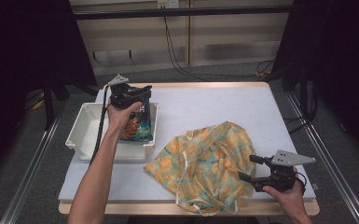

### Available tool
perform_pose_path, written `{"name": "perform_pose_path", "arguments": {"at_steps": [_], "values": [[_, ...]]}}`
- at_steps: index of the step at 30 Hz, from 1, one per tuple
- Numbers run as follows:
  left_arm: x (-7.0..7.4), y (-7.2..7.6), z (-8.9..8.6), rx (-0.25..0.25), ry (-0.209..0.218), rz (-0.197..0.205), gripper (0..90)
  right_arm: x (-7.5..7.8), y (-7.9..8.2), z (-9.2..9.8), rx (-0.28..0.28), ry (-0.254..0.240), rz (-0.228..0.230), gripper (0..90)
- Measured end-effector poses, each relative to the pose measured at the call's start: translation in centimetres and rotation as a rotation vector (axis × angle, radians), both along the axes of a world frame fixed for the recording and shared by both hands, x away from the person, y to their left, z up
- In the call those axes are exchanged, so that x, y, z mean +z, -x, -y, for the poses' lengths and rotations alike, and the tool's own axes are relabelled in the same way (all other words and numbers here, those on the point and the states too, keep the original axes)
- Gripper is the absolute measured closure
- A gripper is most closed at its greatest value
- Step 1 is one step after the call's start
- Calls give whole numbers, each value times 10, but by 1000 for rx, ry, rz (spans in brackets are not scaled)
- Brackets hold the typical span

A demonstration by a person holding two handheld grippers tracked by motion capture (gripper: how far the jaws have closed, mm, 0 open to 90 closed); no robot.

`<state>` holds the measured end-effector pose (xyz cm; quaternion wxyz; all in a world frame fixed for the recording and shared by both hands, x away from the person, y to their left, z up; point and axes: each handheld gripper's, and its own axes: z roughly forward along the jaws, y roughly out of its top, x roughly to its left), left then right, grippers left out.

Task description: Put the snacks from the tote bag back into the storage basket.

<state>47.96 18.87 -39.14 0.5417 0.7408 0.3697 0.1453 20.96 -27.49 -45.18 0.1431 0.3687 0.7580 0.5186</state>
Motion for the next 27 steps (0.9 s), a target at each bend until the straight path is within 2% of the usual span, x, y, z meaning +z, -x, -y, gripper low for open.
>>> {"name": "perform_pose_path", "arguments": {"at_steps": [2, 3, 4, 7, 10, 11, 13, 14, 15, 16, 17, 20, 21, 22, 23, 27], "values": [[3, 3, -1, 2, 4, 3, 591, 0, 0, 0, 0, -1, -1, 194], [7, 7, -5, -16, -2, 21, 589, 0, 0, 0, -1, -2, -1, 193], [7, 7, -5, -16, -2, 21, 587, 0, 0, 0, -3, -1, -1, 193], [13, 18, -14, -48, 4, 26, 630, 0, 0, 0, -1, 0, 0, 192], [15, 24, -19, -62, 21, 25, 723, 0, 0, 0, -4, 4, 1, 192], [15, 32, -25, -89, 32, 20, 773, 1, 0, -1, 0, 4, 0, 192], [14, 38, -29, -99, 21, 31, 852, 1, 0, -2, -3, 4, 2, 192], [13, 42, -31, -114, 24, 23, 885, 1, 1, -2, -4, 2, 2, 192], [13, 46, -34, -116, 3, 27, 900, 1, 1, -2, -4, 2, 3, 192], [13, 46, -34, -116, 3, 27, 900, 1, 0, -2, -6, 3, 3, 192], [12, 53, -40, -137, -32, 14, 900, 1, 1, -2, -11, 2, 2, 192], [11, 60, -47, -134, -36, 11, 900, 1, 1, -2, -18, 3, 2, 192], [8, 66, -54, -134, -62, 7, 900, 2, 1, -2, -13, 5, 8, 192], [8, 66, -54, -134, -62, 7, 900, 2, 1, -2, -12, 4, 7, 192], [4, 73, -61, -136, -52, -7, 900, 2, 1, -2, -11, 3, 4, 192], [-2, 85, -65, -153, -104, -7, 900, 2, 0, -3, -10, 3, 0, 191]]}}
